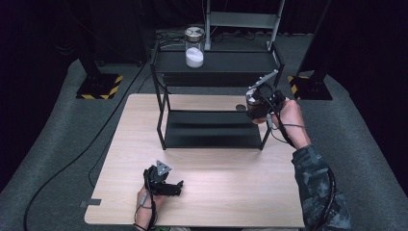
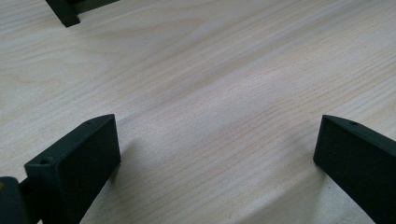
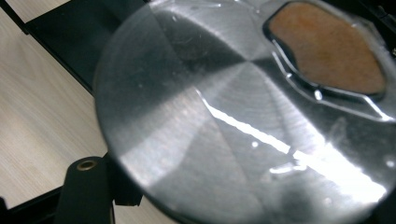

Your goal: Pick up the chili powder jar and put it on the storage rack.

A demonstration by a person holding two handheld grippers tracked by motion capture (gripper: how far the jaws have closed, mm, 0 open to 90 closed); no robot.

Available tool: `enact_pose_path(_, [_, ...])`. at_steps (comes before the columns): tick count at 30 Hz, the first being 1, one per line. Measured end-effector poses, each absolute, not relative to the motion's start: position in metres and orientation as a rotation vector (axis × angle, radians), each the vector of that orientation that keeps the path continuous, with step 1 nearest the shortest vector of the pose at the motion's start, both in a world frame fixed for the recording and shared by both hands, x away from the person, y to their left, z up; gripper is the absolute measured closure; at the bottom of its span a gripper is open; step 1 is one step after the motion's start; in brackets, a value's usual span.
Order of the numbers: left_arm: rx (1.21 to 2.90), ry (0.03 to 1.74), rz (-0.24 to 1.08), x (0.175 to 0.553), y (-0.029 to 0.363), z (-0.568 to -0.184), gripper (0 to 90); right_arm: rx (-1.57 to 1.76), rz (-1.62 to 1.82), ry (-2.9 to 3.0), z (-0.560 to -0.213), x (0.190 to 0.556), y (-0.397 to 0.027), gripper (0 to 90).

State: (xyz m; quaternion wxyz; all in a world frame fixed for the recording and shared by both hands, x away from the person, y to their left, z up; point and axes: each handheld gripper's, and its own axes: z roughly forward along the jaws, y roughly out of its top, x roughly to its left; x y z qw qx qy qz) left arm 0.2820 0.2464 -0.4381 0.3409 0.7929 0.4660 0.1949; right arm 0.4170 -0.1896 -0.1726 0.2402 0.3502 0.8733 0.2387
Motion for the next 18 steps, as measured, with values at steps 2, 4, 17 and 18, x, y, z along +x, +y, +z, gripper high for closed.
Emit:
enact_pose_path(2, [2.063, 1.212, 0.507, 0.282, 0.246, -0.438, 0.0, 0.957, 0.652, 2.389, -0.17, 0.417, -0.189, 31.2])
enact_pose_path(4, [2.063, 1.212, 0.507, 0.282, 0.246, -0.438, 0.0, 0.955, 0.653, 2.385, -0.168, 0.417, -0.188, 31.2])
enact_pose_path(17, [2.063, 1.212, 0.507, 0.282, 0.246, -0.438, 0.0, 0.958, 0.67, 2.367, -0.157, 0.419, -0.189, 31.2])
enact_pose_path(18, [2.063, 1.212, 0.507, 0.282, 0.246, -0.438, 0.0, 0.96, 0.671, 2.367, -0.156, 0.419, -0.189, 31.2])
